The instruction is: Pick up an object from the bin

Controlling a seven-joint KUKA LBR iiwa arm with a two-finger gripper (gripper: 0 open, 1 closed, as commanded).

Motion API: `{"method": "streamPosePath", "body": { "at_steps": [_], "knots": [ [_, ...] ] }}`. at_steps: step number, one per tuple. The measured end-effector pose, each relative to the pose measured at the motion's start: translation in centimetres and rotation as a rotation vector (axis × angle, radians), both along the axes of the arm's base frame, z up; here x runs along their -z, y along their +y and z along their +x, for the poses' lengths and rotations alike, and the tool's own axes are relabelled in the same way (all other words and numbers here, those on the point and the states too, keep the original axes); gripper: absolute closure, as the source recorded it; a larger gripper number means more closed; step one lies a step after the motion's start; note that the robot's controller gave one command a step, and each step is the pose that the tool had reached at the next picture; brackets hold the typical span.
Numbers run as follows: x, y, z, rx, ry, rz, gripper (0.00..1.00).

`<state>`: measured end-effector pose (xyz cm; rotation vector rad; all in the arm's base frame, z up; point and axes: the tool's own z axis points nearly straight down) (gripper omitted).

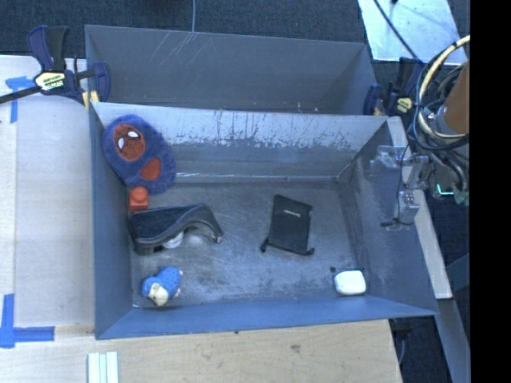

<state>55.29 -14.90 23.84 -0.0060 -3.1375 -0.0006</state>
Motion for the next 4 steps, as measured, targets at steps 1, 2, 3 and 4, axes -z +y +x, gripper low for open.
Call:
{"method": "streamPosePath", "body": {
  "at_steps": [1, 2, 3, 4],
  "knots": [
    [16.7, 7.2, 2.8, -0.494, -0.002, 0.003, 0.0],
    [16.8, 11.6, 4.4, -0.805, -0.011, 0.0, 0.0],
    [16.7, 11.5, 4.4, -0.804, -0.013, -0.001, 1.0],
    [5.9, 11.3, 2.6, -0.834, -0.015, -0.004, 1.0]
  ]
}}
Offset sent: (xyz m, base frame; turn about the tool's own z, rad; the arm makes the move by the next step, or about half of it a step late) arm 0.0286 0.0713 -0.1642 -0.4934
